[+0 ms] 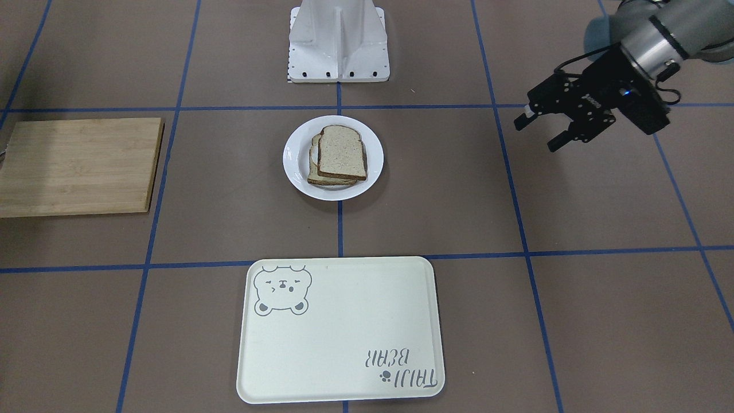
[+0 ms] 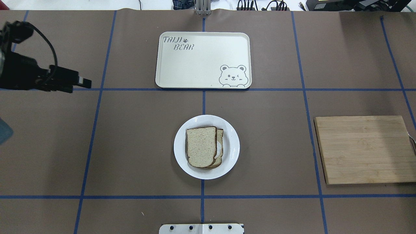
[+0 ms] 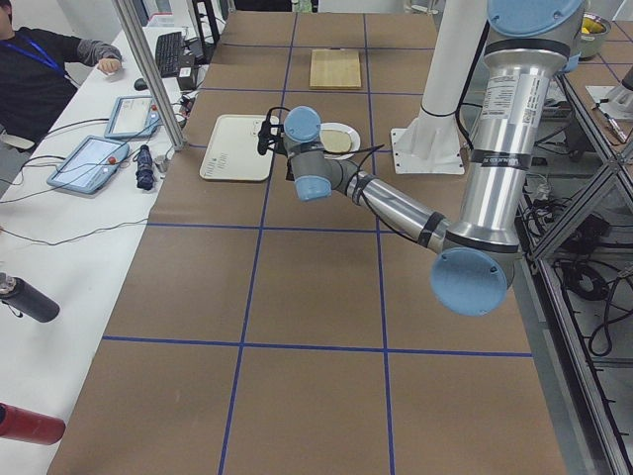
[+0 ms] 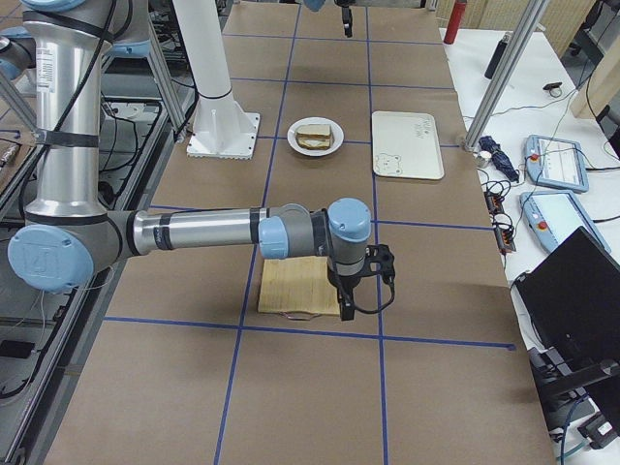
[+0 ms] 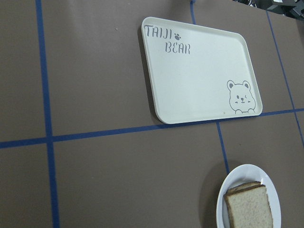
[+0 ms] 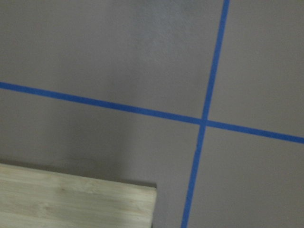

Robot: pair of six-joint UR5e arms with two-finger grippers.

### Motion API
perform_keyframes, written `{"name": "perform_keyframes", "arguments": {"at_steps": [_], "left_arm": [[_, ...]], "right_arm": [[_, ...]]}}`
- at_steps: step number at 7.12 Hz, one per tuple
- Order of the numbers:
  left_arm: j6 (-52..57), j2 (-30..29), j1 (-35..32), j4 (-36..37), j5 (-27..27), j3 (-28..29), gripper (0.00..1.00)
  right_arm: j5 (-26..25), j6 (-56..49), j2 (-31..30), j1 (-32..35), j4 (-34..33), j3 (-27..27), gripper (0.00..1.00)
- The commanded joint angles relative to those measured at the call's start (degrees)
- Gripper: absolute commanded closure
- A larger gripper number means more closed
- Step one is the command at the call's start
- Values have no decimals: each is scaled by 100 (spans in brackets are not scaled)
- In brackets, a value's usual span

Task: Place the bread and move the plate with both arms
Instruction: 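Move the left gripper to the white plate rim and grip it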

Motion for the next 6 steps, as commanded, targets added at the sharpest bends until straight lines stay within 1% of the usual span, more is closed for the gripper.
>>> {"name": "perform_keyframes", "arguments": {"at_steps": [1, 2, 3, 4, 5, 6], "left_arm": [[-989, -96, 1395, -1010, 1307, 349, 1], [-1174, -148, 2063, -1293, 2141, 533, 1], [-1333, -192, 2505, -1375, 2724, 596, 1], [-1491, -306, 2831, -1436, 2964, 710, 2], [-1806, -463, 3052, -1794, 3289, 963, 7], [-2018, -621, 3306, -2163, 3623, 1183, 19]], "right_arm": [[-116, -906, -431, 424, -4, 60, 0], [-107, -1051, -527, 442, 31, 60, 0], [-81, -1053, -580, 451, 31, 78, 0], [-54, -1053, -581, 451, 31, 78, 0], [-54, -1053, -581, 443, 31, 52, 0], [-54, -1053, -581, 442, 31, 51, 0]]}}
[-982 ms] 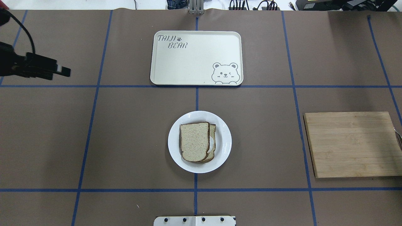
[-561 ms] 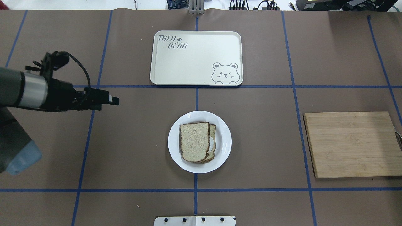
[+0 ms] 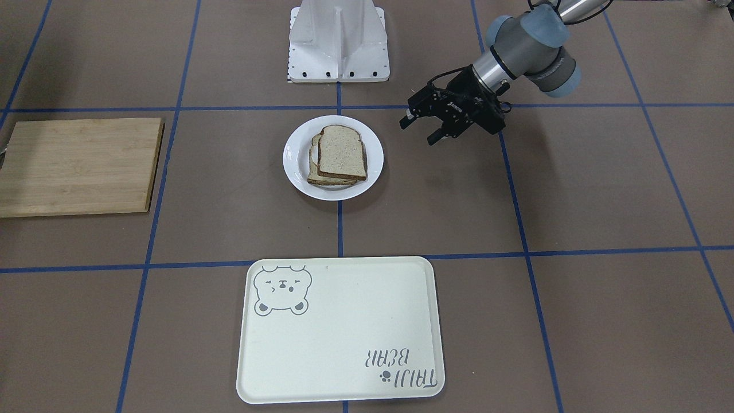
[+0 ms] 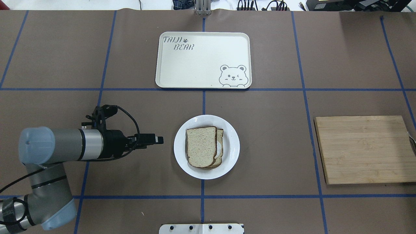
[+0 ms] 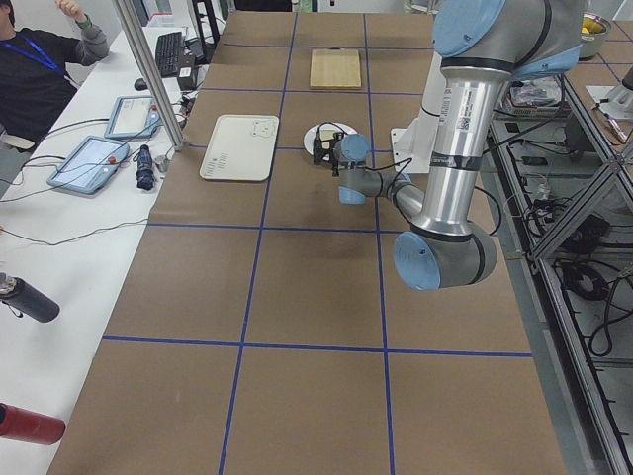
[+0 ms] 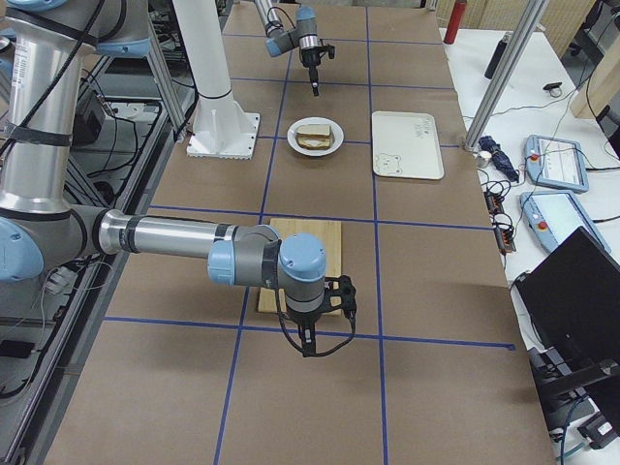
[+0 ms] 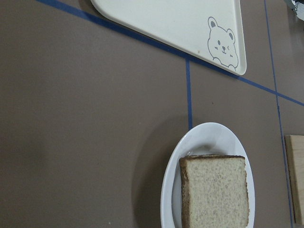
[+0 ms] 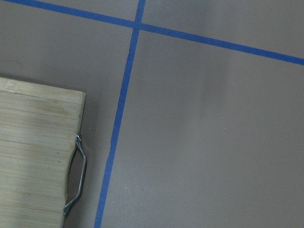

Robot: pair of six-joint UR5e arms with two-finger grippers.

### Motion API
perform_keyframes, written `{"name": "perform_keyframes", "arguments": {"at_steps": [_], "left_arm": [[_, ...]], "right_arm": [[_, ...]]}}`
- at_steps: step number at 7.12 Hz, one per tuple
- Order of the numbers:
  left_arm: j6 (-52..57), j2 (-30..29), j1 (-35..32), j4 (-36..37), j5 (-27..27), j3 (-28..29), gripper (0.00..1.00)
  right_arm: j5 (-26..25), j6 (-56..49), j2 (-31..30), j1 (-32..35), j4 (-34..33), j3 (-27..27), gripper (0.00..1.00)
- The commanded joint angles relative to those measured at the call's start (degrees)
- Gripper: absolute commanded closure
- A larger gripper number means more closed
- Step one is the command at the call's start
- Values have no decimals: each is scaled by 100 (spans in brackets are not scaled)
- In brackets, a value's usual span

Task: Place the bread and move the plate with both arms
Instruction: 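Move the left gripper to the white plate rim and grip it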

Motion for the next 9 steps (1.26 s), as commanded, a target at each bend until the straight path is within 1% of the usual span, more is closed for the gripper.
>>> {"name": "perform_keyframes", "arguments": {"at_steps": [1, 2, 4, 7, 9], "left_arm": [[-302, -309, 384, -421, 519, 321, 34], [-310, -310, 384, -412, 494, 356, 45], [-302, -328, 384, -429, 485, 558, 45], [-311, -635, 384, -438, 511, 1006, 46], [-311, -679, 384, -438, 511, 1095, 52]], "right_arm": [[5, -5, 13, -1, 0, -17, 0], [5, -14, 22, -1, 0, -17, 0], [5, -5, 22, -1, 0, -25, 0], [-21, -14, 31, -1, 0, -34, 0], [-30, -14, 22, -1, 0, -34, 0]]}}
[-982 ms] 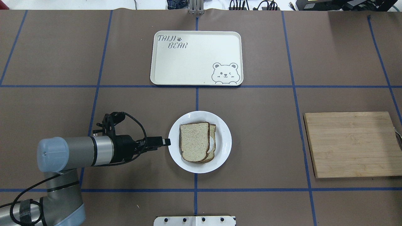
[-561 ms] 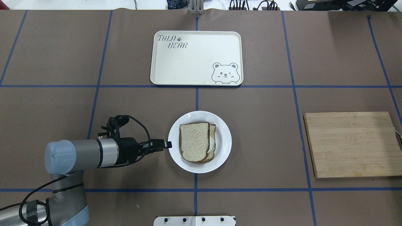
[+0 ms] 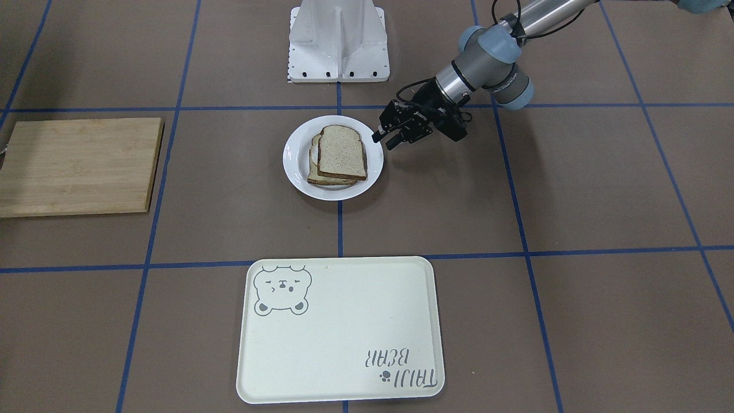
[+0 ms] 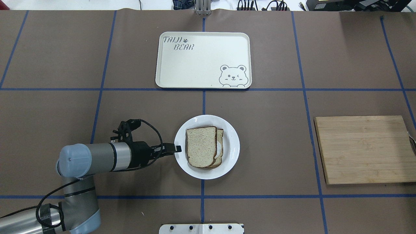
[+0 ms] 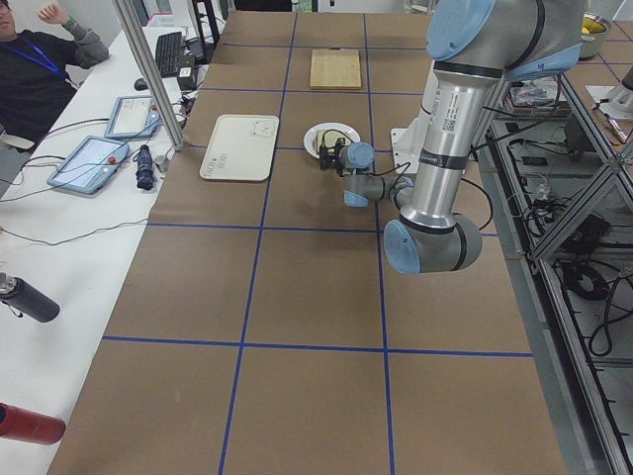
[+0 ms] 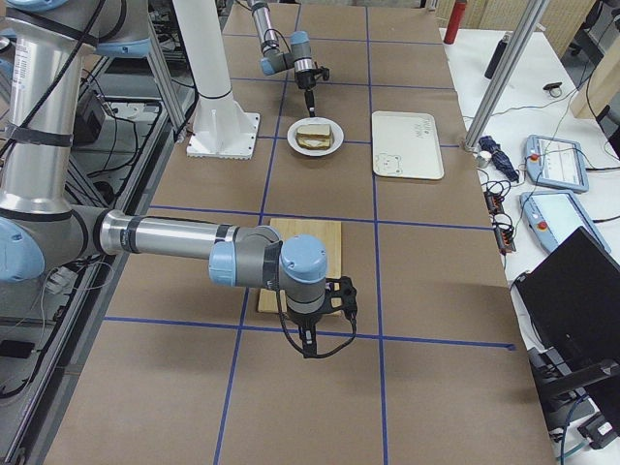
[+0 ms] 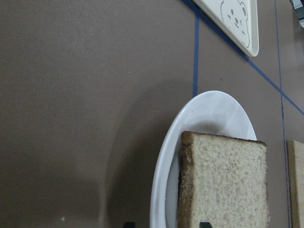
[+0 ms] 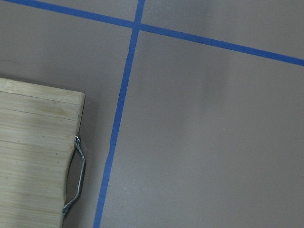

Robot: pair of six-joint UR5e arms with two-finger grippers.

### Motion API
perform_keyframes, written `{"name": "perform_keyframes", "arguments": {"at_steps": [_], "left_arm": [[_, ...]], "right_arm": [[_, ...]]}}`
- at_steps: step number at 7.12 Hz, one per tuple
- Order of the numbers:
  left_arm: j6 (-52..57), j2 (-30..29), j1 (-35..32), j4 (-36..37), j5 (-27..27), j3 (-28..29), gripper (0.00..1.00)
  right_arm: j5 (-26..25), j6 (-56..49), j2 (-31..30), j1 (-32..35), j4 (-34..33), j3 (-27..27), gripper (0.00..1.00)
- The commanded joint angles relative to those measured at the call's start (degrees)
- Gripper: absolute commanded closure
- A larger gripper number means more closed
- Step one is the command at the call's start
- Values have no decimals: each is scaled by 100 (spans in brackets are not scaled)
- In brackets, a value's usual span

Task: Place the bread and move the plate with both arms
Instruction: 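Move the left gripper to the white plate rim and grip it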

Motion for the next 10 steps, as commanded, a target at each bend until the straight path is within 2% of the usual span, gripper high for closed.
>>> {"name": "perform_keyframes", "arguments": {"at_steps": [1, 3, 6, 7, 9, 10], "left_arm": [[0, -71, 9, 0, 0, 60, 53], [-9, -159, 9, 0, 0, 129, 56], [-9, -282, 9, -543, 0, 551, 57], [-165, -335, 44, -554, 0, 534, 65], [-360, -423, 123, -562, 9, 561, 97], [-369, -423, 123, -562, 9, 543, 100]], "right_arm": [[-1, 0, 1, 0, 0, 0, 0], [-10, 0, 1, -9, 0, 0, 0], [-18, 0, -8, 0, 0, -9, 0], [-18, 0, -8, -9, 0, -9, 0], [-27, 0, -8, -9, 0, -9, 0], [-27, 0, -8, -9, 0, -9, 0]]}}
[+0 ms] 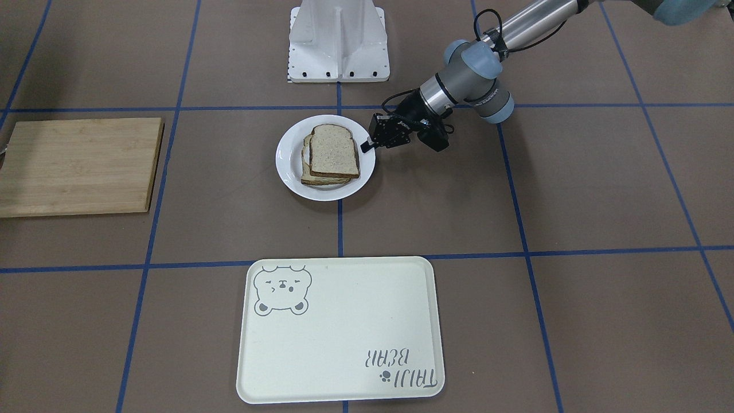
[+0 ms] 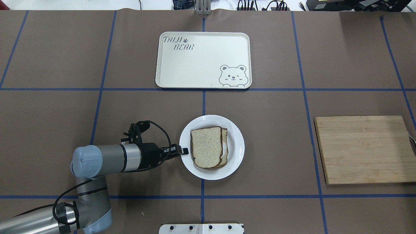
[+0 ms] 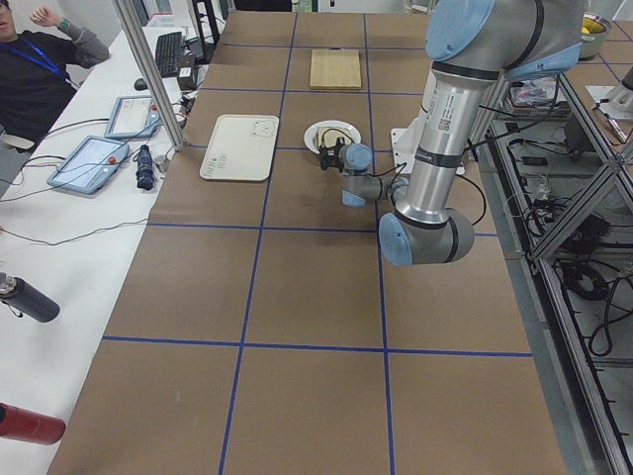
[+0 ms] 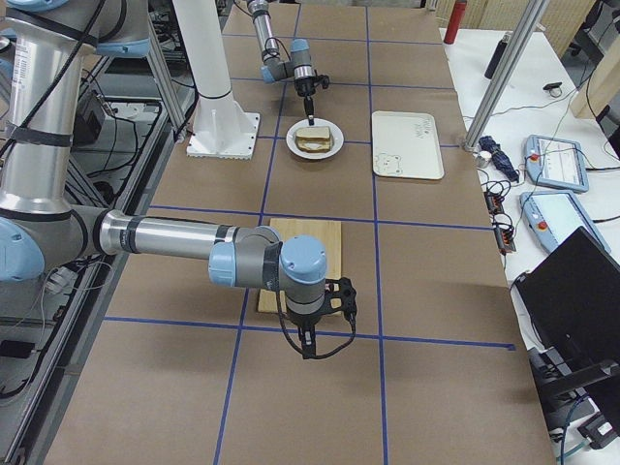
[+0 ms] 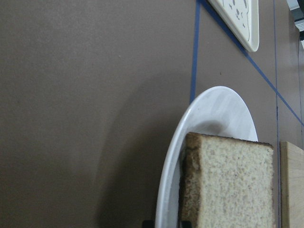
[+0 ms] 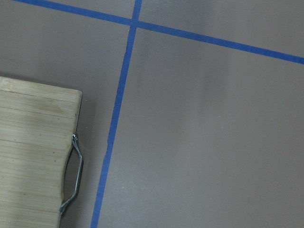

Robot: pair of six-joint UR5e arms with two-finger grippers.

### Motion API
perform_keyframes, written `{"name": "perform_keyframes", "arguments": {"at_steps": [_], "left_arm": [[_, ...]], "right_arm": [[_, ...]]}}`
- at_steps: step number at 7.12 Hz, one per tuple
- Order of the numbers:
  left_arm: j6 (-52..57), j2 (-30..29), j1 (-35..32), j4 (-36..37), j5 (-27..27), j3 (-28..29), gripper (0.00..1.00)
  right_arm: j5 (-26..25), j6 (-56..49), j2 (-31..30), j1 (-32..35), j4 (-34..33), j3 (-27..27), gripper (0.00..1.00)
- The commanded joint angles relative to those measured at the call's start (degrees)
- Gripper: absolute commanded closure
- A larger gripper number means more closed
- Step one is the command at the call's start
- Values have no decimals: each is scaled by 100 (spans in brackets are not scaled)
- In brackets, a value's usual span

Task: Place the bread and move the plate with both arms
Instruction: 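Slide the plate with the left gripper onto the bear tray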

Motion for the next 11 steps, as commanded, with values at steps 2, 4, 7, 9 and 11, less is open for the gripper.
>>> {"name": "perform_keyframes", "arguments": {"at_steps": [2, 4, 7, 9, 11], "left_arm": [[-156, -23, 19, -146, 0, -77, 100], [-744, -23, 19, -323, 18, -296, 100], [-1288, -251, 19, -226, 1016, -403, 100], [-1343, -391, -33, 218, 1894, -394, 100], [-2145, -882, -418, 1526, 2241, -350, 100]], "right_arm": [[-3, 0, 0, -1, 0, 0, 0], [-3, -9, -9, -1, 0, -9, 0], [-3, -9, -18, 8, 0, -9, 0], [-3, -9, -44, 8, 0, -9, 0], [-3, -9, -44, 8, 0, -9, 0]]}}
